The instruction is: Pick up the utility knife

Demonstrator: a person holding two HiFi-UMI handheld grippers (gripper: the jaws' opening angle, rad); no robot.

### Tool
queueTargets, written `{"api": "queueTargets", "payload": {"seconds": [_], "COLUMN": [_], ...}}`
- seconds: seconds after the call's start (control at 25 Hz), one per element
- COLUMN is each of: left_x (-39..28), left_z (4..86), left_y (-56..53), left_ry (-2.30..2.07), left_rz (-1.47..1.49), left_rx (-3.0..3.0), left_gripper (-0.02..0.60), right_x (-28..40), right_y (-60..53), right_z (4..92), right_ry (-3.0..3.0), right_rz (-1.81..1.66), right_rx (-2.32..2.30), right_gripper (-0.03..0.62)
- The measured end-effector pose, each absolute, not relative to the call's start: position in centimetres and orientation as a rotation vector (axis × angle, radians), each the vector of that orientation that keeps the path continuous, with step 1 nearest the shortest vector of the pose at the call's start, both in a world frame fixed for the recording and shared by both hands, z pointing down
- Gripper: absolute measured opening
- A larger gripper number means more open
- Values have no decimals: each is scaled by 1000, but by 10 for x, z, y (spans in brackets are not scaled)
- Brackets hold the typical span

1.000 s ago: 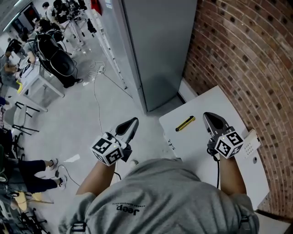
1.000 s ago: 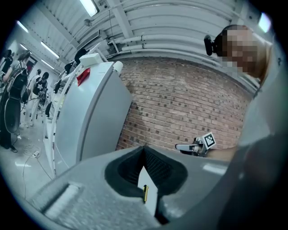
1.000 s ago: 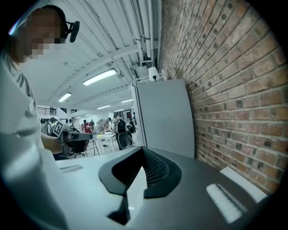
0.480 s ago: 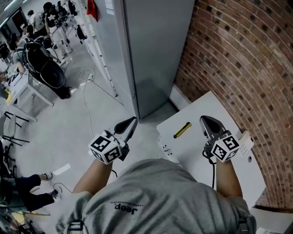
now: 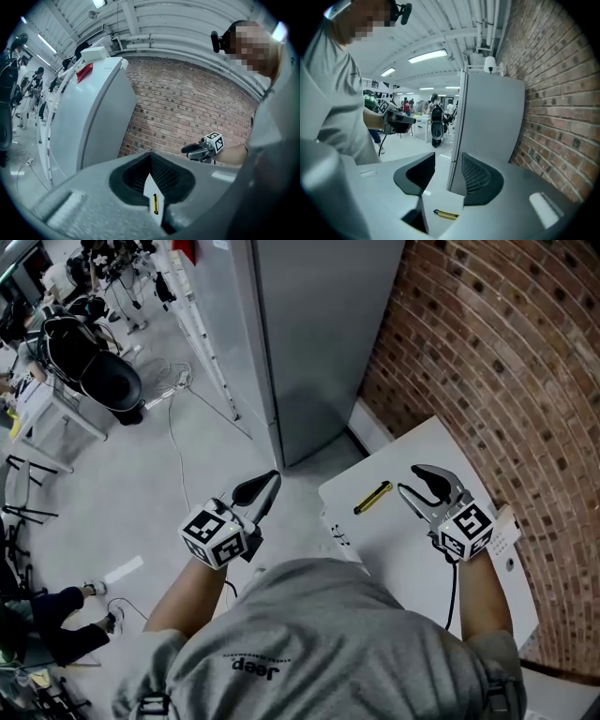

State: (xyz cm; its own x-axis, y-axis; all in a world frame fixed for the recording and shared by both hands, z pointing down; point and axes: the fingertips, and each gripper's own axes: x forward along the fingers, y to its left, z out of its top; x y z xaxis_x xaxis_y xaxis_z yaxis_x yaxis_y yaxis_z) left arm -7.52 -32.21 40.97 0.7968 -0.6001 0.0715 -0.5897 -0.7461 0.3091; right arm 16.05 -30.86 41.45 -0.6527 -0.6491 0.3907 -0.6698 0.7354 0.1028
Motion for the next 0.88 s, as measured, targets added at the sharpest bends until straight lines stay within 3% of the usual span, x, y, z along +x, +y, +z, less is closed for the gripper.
{"api": "queueTargets", "payload": {"seconds": [0.88], "left_x": [-21], "left_z": [521], "left_y": [-345], "left_ry": [-827], "left_rz": [108], "left_rx": [2592], "left_gripper": [-2], "right_x": [164], "right_y": [-325], "right_z": [601], "right_ry": [-2081], "right_rz": [-235], "right_rx": [188], "right_gripper": [199]}}
